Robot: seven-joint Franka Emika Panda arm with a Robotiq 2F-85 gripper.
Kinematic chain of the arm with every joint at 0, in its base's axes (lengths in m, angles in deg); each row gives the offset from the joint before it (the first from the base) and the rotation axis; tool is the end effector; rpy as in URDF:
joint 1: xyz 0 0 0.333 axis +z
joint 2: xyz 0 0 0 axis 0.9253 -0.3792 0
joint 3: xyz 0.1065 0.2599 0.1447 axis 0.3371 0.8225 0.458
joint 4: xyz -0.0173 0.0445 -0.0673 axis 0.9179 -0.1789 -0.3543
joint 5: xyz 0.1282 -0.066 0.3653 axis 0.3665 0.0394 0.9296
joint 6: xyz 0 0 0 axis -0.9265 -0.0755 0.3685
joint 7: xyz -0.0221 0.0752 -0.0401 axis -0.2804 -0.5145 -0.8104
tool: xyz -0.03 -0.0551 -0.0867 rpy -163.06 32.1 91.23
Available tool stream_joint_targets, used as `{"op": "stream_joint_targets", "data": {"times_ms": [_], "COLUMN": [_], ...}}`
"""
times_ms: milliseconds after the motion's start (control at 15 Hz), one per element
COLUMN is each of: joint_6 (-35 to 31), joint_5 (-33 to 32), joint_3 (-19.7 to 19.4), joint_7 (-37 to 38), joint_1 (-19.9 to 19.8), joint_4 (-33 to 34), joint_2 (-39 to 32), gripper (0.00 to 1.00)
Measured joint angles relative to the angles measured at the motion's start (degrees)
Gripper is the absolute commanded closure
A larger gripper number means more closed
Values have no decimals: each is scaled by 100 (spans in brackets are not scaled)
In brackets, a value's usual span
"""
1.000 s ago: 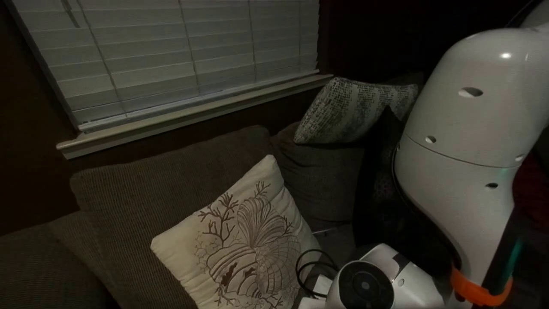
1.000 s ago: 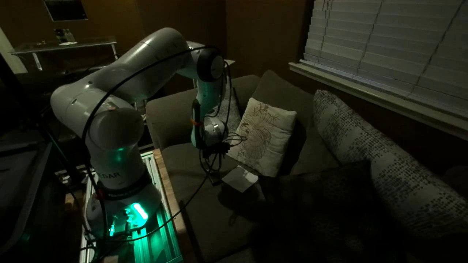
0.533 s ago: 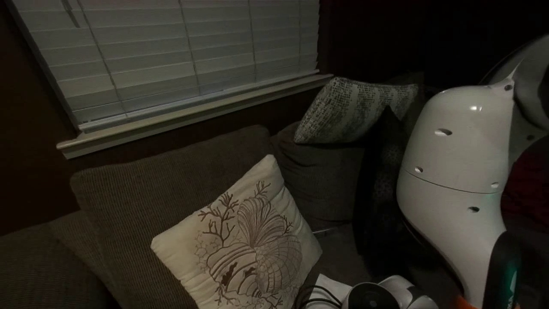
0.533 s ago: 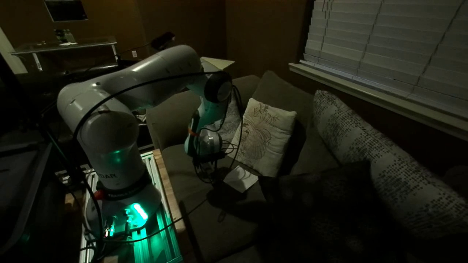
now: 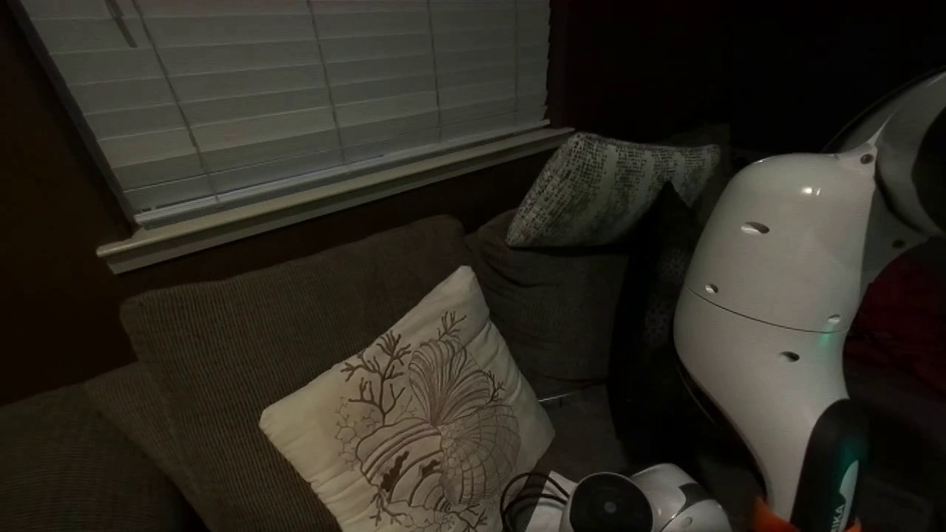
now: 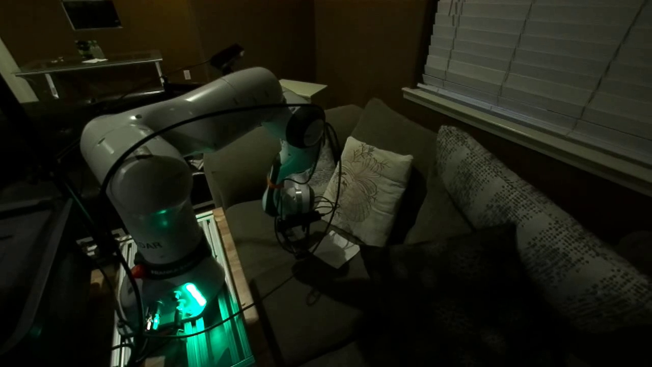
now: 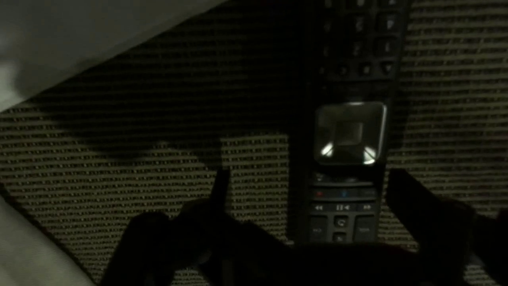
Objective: Put the remote control on the backrest of the sofa.
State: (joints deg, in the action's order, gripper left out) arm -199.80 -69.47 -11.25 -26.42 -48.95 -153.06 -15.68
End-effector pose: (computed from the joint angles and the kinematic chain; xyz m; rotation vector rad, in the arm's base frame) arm 0.3857 0.3242 -0.1557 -2.1884 -2.1297 0.0006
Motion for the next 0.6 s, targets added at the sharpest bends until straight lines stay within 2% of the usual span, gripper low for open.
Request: {"op": "stream_joint_targets", "data": {"times_ms": [333,600], "joint_6": [455,882], "joint_5": [426,780], "joint_3": [304,395], "joint_7": [-476,-703], "joint_1": [-42,-74], "joint_4": [52,56], "joint_2": [-29,-29], "gripper": [0,0]}}
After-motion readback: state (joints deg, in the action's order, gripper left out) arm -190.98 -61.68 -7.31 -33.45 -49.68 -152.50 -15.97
